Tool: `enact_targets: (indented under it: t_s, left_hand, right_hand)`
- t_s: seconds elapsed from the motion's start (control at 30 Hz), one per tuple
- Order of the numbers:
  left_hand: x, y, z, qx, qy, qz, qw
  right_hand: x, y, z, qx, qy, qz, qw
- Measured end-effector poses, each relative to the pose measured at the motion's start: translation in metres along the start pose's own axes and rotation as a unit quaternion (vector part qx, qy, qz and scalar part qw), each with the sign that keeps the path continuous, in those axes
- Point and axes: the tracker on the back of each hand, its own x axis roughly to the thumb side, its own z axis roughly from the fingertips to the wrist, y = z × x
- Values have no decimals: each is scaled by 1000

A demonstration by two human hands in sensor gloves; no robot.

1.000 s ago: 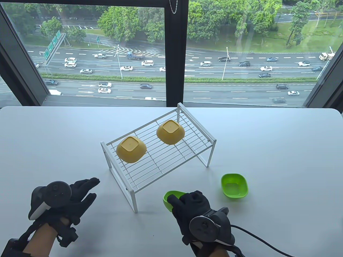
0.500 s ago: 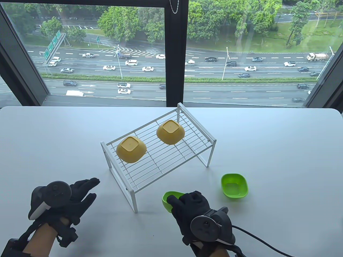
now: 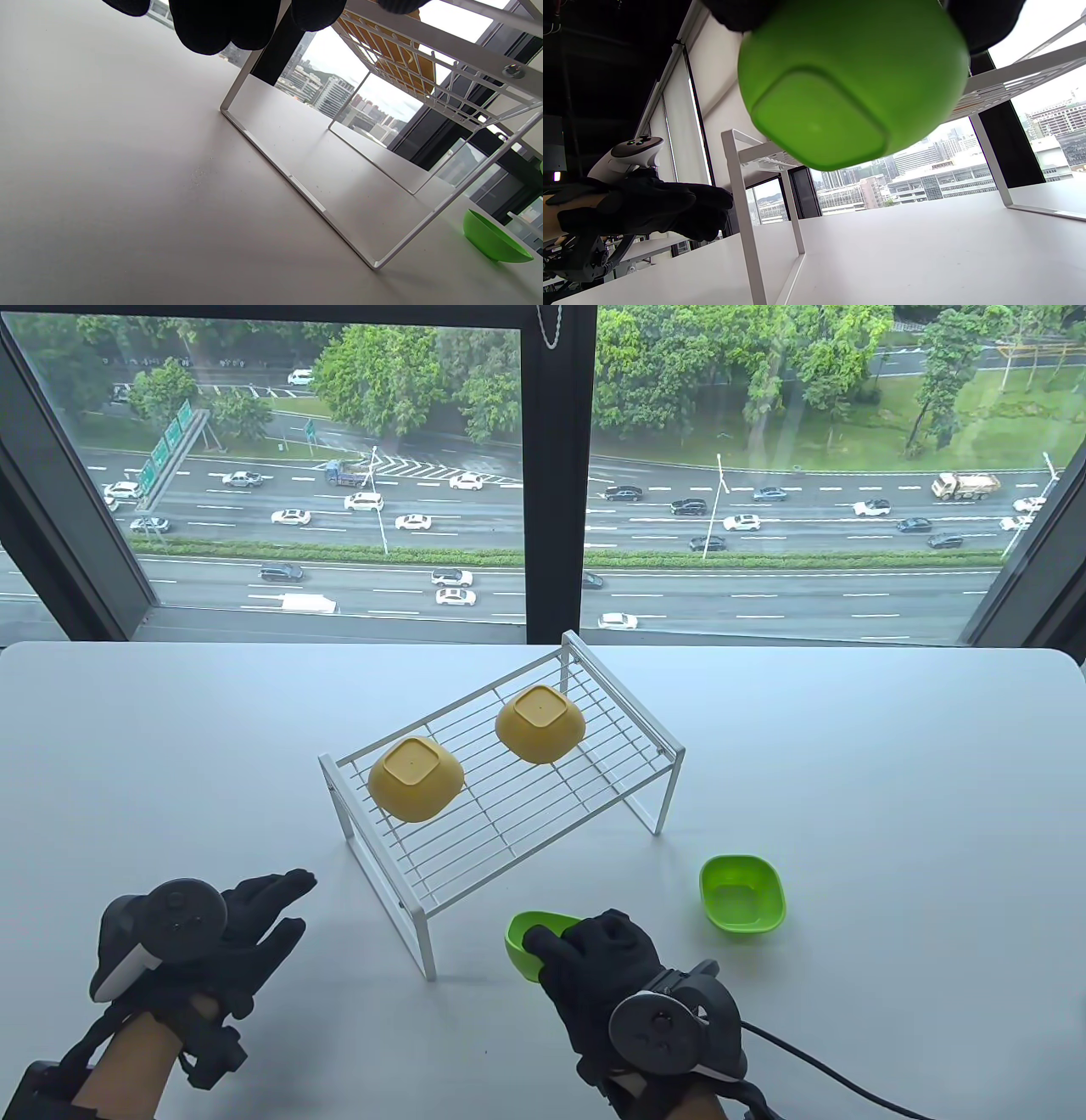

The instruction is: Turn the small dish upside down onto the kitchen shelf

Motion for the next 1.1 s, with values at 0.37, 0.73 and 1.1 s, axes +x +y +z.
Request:
enact_targets:
  t_s: [0.37, 0.73, 1.1]
  left_hand:
    - [0, 0, 0, -3, 1, 0, 1000]
    - [0, 0, 0, -4, 1, 0, 1000]
    - [0, 0, 0, -5, 3, 1, 1000]
  right_hand:
    - [-1, -3, -1, 6, -4, -33, 999]
    - [5, -9, -1, -20, -13, -47, 999]
    - [7, -17, -2, -48, 4, -47, 998]
